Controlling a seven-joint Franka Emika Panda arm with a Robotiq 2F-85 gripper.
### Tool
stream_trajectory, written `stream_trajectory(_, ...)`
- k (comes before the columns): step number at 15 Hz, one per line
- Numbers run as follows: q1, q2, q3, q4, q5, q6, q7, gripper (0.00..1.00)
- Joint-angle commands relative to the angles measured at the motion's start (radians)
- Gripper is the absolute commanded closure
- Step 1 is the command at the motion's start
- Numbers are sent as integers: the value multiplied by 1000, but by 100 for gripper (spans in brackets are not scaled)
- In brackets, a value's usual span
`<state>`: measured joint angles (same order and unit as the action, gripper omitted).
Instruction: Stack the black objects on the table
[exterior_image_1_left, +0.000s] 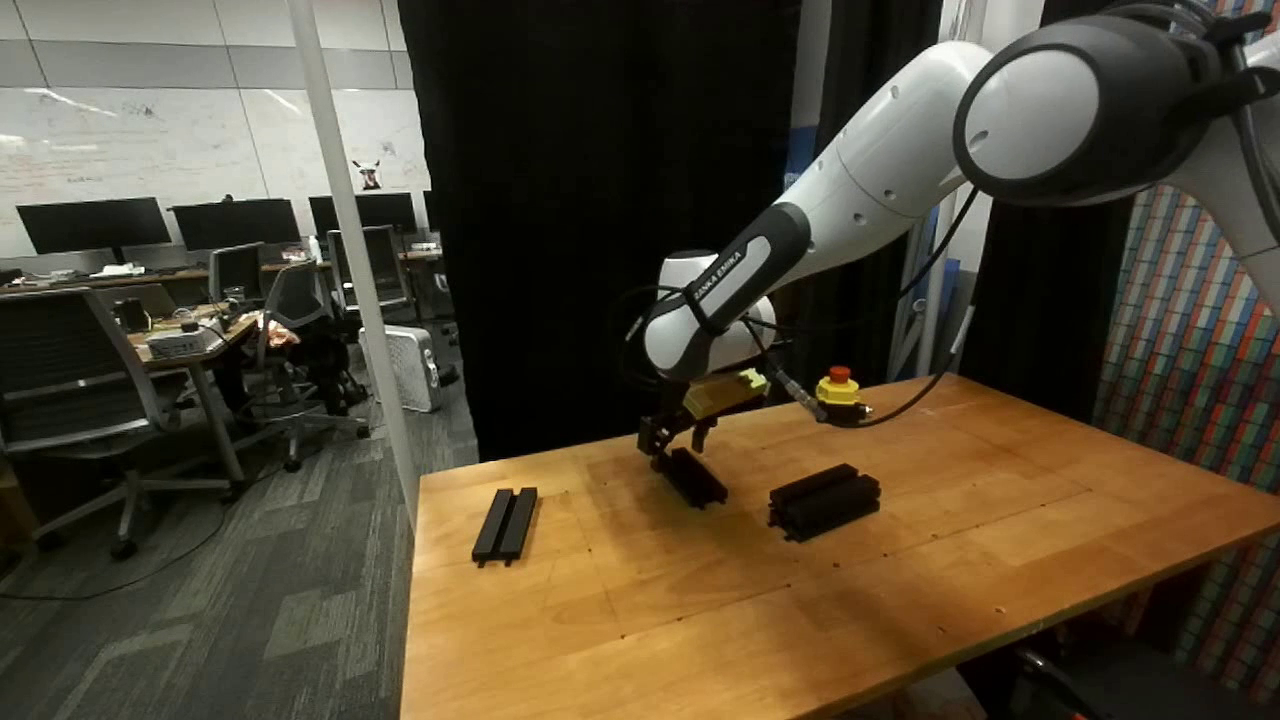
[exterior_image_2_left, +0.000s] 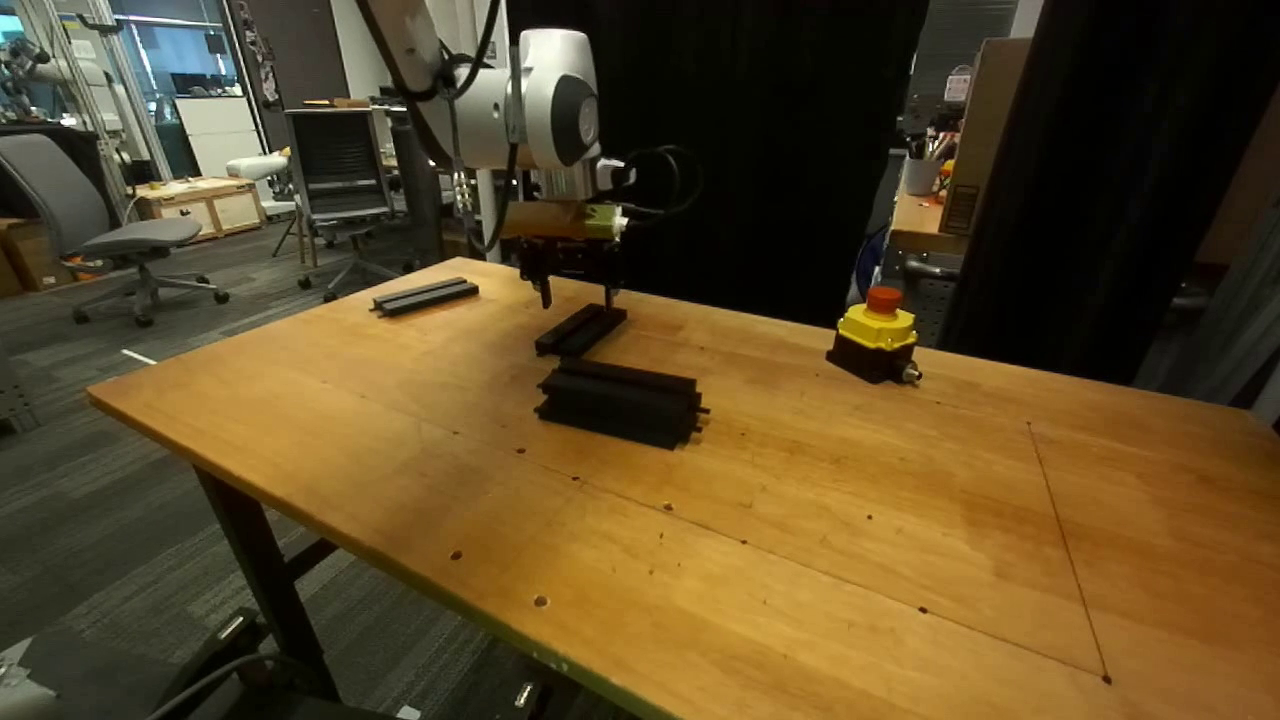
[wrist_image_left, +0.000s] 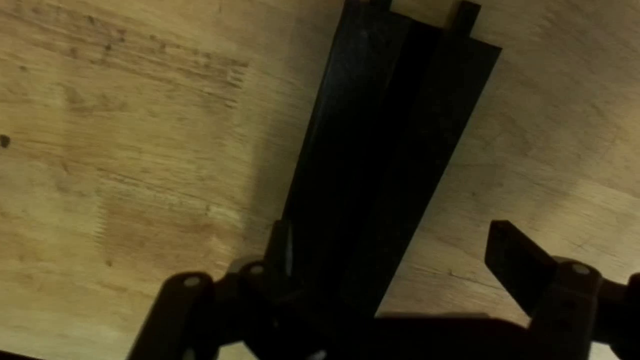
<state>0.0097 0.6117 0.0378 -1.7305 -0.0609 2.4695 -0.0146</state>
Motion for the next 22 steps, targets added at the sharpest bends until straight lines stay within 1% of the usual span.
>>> stream_trajectory(1, -32, 13, 24, 23, 49, 9, -78, 0)
stream_trajectory(3, -24, 11, 10, 26, 44, -7, -62, 0)
stream_trajectory(6, -29, 19, 13, 44, 58, -46, -56, 0)
stream_trajectory(9, -31, 28, 14, 54, 75, -62, -51, 0)
stream_trajectory(20, -42, 72, 5, 82, 111, -81, -29, 0)
stream_trajectory(21, -40, 74, 1, 81, 109, -74, -18, 5)
stream_trajectory(22, -38, 76, -2, 83, 107, -74, -10, 26)
